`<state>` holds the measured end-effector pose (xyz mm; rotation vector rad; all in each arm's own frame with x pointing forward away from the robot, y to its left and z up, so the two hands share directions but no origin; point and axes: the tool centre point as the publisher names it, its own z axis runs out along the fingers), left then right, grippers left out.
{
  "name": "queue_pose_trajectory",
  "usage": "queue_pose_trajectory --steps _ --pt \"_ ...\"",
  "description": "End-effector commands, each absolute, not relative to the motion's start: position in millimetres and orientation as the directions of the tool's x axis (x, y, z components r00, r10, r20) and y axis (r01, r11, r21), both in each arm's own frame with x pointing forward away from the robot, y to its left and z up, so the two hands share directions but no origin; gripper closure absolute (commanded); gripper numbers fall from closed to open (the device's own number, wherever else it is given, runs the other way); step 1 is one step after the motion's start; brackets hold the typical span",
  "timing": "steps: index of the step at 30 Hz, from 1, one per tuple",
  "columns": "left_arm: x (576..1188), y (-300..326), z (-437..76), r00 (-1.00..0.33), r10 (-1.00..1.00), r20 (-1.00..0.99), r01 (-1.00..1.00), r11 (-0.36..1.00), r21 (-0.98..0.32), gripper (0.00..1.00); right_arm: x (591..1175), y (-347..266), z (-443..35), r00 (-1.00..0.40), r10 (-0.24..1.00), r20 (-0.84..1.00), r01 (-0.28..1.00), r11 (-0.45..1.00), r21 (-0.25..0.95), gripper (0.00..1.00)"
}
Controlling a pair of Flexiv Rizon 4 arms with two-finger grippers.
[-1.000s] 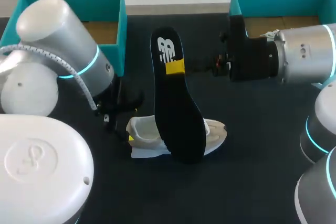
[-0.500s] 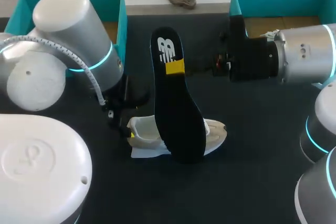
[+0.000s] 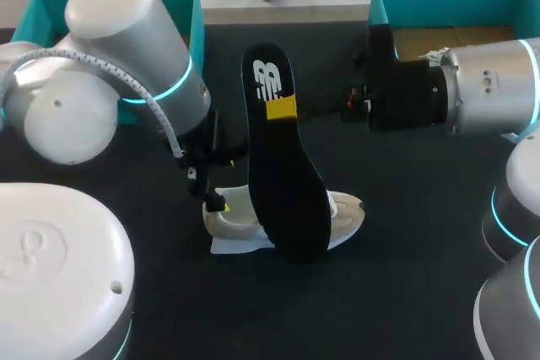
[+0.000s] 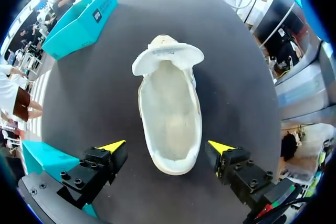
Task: Take the shoe out of the shoebox, open the shoe tongue, remove and reinsert the insole, then place the shoe into the shoebox
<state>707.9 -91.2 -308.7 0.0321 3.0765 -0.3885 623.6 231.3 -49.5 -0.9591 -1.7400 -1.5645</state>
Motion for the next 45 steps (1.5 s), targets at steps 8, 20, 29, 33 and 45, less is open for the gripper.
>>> queue_pose_trajectory --steps 8,20,29,33,45 --pt "747 -141 -348 -1.000 0.000 0.028 -0.006 0.976 -0.219 0.00 624 236 -50 -0.555 0.123 0.822 0.831 0.041 0.555 1.00" --pt "756 -166 -385 -0.997 -0.020 0.073 -0.033 0.983 -0.179 0.29 624 236 -50 -0.555 0.123 0.822 0.831 0.041 0.555 1.00" --pt "746 -170 -393 -0.997 -0.013 0.076 -0.026 0.986 -0.167 0.42 624 236 -50 -0.555 0.123 0.822 0.831 0.041 0.555 1.00" --pt "742 -172 -396 -0.996 -0.011 0.085 -0.024 0.987 -0.161 0.54 624 236 -50 -0.555 0.123 0.822 0.831 0.041 0.555 1.00" --pt "738 -168 -394 -0.994 0.005 0.111 -0.014 0.986 -0.166 1.00 624 236 -50 -0.555 0.123 0.822 0.831 0.041 0.555 1.00"
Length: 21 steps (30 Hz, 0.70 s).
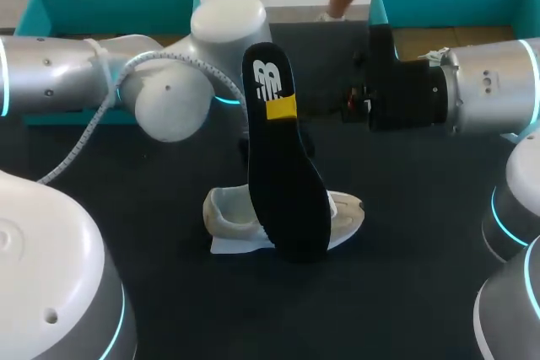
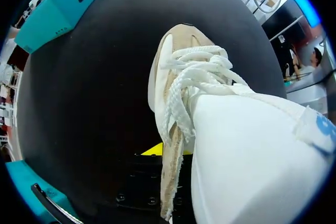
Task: Take the shoe out of the shoebox, open the shoe tongue, remove and reinsert the insole, then place the shoe into the shoebox
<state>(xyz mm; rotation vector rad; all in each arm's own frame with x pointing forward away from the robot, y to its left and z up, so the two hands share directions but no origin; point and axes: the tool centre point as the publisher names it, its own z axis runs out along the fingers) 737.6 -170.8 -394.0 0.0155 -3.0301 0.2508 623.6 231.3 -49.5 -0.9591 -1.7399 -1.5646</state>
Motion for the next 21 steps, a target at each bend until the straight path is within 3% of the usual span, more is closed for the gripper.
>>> queue_pose_trajectory --steps 1,12,21 --pt "738 -167 -394 -0.993 0.008 0.116 -0.011 0.986 -0.169 1.00 624 236 -50 -0.555 0.123 0.822 0.831 0.041 0.555 1.00" --pt "740 -165 -379 -0.937 0.200 0.286 0.144 0.968 -0.205 1.00 624 236 -50 -0.555 0.123 0.822 0.831 0.041 0.555 1.00" --pt "738 -161 -353 -0.698 0.571 0.432 0.529 0.818 -0.227 1.00 624 236 -50 -0.555 0.123 0.822 0.831 0.041 0.555 1.00"
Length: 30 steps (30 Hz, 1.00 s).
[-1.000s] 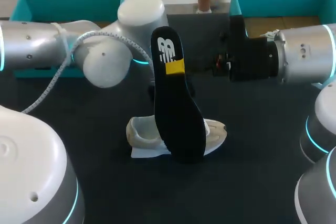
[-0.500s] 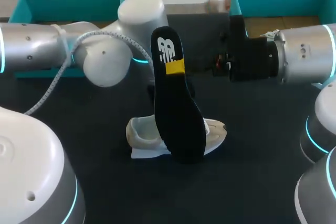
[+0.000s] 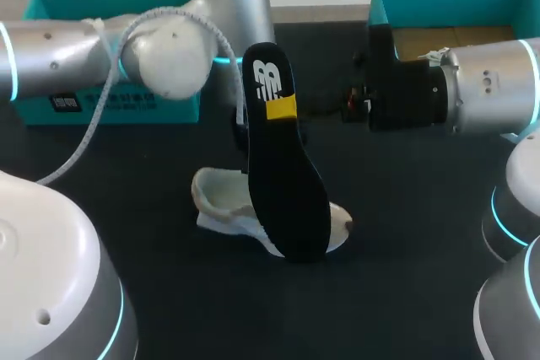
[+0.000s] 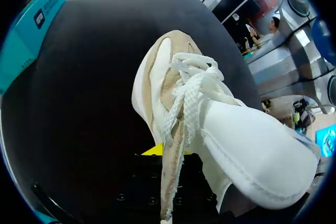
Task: Take the shoe out of the shoebox, open the shoe tongue, remove and reinsert the insole, then place the shoe into the shoebox
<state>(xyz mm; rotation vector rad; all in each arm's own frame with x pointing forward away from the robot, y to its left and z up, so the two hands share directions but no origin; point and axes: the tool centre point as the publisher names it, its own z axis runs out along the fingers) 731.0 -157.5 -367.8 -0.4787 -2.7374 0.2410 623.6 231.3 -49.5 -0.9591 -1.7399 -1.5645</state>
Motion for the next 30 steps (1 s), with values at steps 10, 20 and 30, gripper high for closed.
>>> queue_pose_trajectory --steps 10,20,30 --pt "735 -144 -332 -0.361 0.843 0.398 0.789 0.503 -0.351 1.00 624 236 -50 -0.555 0.123 0.822 0.831 0.041 0.555 1.00" --pt "735 -144 -332 -0.361 0.843 0.398 0.789 0.503 -0.351 1.00 624 236 -50 -0.555 0.123 0.822 0.831 0.041 0.555 1.00" --pt "735 -146 -334 -0.313 0.866 0.390 0.816 0.456 -0.356 1.00 624 236 -50 -0.555 0.123 0.822 0.831 0.041 0.555 1.00"
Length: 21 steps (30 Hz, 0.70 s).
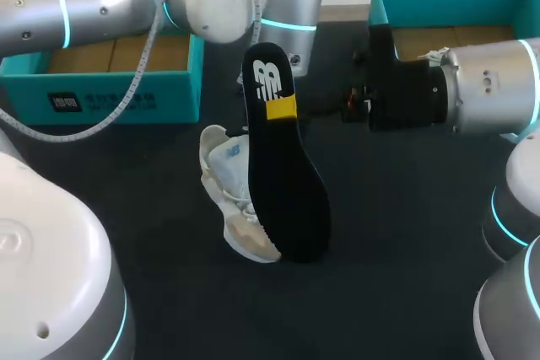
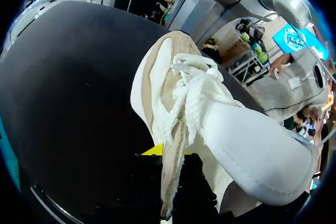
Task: Take the shoe out of the shoebox, open the shoe tongue, remove and reinsert the insole, then place the shoe into the shoebox
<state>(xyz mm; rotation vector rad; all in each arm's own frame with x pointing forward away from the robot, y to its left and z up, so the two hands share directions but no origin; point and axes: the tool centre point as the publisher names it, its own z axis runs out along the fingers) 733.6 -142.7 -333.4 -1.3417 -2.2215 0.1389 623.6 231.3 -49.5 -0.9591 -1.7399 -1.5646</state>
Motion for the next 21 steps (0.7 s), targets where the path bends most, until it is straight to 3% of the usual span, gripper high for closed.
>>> queue_pose_trajectory --steps 1,21 --pt "735 -146 -334 -0.306 0.872 0.383 0.831 0.441 -0.340 1.00 624 236 -50 -0.555 0.123 0.822 0.831 0.041 0.555 1.00" --pt "711 -165 -334 -0.071 0.930 0.360 0.946 0.177 -0.271 1.00 624 236 -50 -0.555 0.123 0.822 0.831 0.041 0.555 1.00"
